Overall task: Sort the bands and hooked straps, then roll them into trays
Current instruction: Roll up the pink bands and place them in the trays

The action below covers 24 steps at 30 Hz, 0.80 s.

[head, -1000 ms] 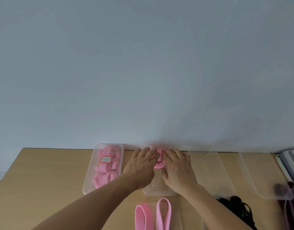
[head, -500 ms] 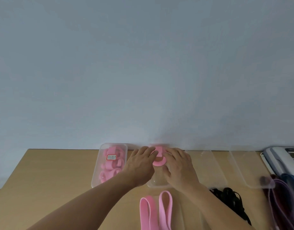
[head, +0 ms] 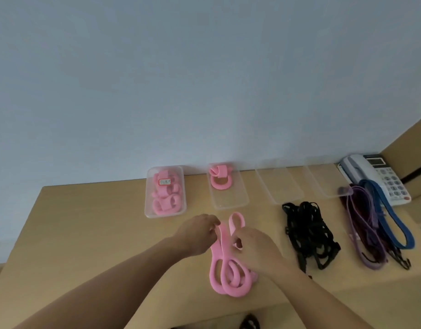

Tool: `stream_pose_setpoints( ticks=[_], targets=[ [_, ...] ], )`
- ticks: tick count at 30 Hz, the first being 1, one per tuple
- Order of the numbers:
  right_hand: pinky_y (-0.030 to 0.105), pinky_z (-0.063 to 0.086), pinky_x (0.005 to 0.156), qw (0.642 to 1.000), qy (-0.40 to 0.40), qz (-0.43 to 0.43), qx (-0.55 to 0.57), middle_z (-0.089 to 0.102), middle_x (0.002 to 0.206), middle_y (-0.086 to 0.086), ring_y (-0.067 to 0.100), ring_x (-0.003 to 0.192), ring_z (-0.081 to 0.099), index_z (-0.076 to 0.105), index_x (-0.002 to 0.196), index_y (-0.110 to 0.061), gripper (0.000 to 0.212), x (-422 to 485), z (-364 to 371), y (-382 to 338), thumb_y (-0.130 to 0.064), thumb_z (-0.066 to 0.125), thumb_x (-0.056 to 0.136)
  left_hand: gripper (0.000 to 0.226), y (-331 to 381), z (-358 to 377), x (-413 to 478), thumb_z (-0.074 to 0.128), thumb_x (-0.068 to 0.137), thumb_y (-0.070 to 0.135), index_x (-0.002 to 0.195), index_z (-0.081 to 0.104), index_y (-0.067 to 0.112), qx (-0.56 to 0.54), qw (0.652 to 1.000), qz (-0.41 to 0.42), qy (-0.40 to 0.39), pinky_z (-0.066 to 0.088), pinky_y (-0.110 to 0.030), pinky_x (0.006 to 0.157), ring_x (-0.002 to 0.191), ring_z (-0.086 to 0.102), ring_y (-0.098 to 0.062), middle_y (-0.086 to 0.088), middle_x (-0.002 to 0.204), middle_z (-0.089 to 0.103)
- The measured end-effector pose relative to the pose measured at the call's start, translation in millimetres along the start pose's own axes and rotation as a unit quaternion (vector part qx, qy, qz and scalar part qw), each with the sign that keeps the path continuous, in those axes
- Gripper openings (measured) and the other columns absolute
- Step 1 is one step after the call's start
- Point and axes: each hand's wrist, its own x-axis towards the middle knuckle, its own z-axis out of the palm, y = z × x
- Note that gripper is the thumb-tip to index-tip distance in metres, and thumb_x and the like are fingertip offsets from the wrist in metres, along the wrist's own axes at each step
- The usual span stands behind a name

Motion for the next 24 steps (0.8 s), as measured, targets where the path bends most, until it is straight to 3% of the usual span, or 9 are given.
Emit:
stream_pose_setpoints(
  ticks=[6, 10, 12, 15, 17, 21, 24],
  targets=[
    [0.027, 0.045, 0.061, 0.996, -0.079, 0.044, -0.010, 0.052, 0.070, -0.008, 0.014, 0.067, 0.055, 0.044, 0.080, -0.022, 0.026, -16, 32, 12, -0.042, 0.055, 0.092, 0.050, 6, 11, -19, 0.051, 0.094, 0.022, 0.144, 0.044, 0.027, -0.006, 0.999, -0.026, -0.026, 0.047, -0.030, 0.091, 0.111, 0.060, -0.018, 0.004, 0.136, 0.053],
    [0.026, 0.043, 0.064, 0.994, -0.076, 0.068, 0.043, 0.061, 0.087, -0.008, 0.015, 0.078, 0.058, 0.049, 0.090, -0.022, 0.015, -17, 28, 21, -0.037, 0.053, 0.090, 0.057, 14, 13, -29, 0.055, 0.092, 0.018, 0.146, 0.041, 0.026, 0.013, 0.998, -0.014, -0.068, 0.045, -0.028, 0.091, 0.117, 0.057, -0.019, 0.002, 0.143, 0.049],
    [0.027, 0.047, 0.070, 0.988, -0.093, 0.088, 0.092, 0.064, 0.086, -0.010, 0.012, 0.079, 0.062, 0.054, 0.090, -0.021, 0.021, -17, 23, 23, -0.041, 0.058, 0.085, 0.060, 17, 12, -32, 0.056, 0.091, 0.018, 0.148, 0.039, 0.026, 0.015, 0.996, -0.013, -0.082, 0.042, -0.025, 0.090, 0.121, 0.055, -0.019, 0.002, 0.146, 0.047],
    [0.022, 0.041, 0.058, 0.983, -0.138, 0.064, 0.107, 0.056, 0.062, -0.012, 0.002, 0.057, 0.051, 0.048, 0.071, -0.026, 0.026, -22, 25, 24, -0.047, 0.062, 0.077, 0.062, 22, 10, -36, 0.057, 0.091, 0.023, 0.149, 0.037, 0.026, 0.016, 0.996, -0.031, -0.079, 0.042, -0.027, 0.091, 0.122, 0.054, -0.019, 0.001, 0.145, 0.047],
    [0.022, 0.037, 0.052, 0.984, -0.147, 0.045, 0.091, 0.050, 0.058, -0.010, 0.004, 0.052, 0.047, 0.043, 0.067, -0.027, 0.025, -25, 31, 25, -0.043, 0.060, 0.076, 0.065, 25, 12, -38, 0.060, 0.090, 0.024, 0.150, 0.035, 0.027, 0.018, 0.995, -0.043, -0.085, 0.044, -0.029, 0.094, 0.122, 0.053, -0.020, 0.001, 0.145, 0.046],
    [0.030, 0.048, 0.060, 0.980, -0.145, 0.059, 0.126, 0.057, 0.068, -0.007, 0.010, 0.061, 0.056, 0.047, 0.075, -0.022, 0.019, -22, 32, 26, -0.033, 0.062, 0.077, 0.076, 26, 10, -42, 0.067, 0.087, 0.018, 0.152, 0.029, 0.030, 0.012, 0.993, -0.056, -0.099, 0.041, -0.026, 0.094, 0.126, 0.051, -0.018, 0.004, 0.148, 0.045],
    [0.027, 0.052, 0.064, 0.967, -0.118, 0.101, 0.202, 0.067, 0.087, -0.006, 0.011, 0.076, 0.066, 0.054, 0.093, -0.020, 0.024, -17, 16, 21, -0.032, 0.069, 0.078, 0.080, 26, -1, -43, 0.071, 0.086, 0.019, 0.152, 0.028, 0.031, 0.005, 0.994, -0.055, -0.098, 0.039, -0.022, 0.089, 0.129, 0.048, -0.015, 0.007, 0.148, 0.044]
  ],
)
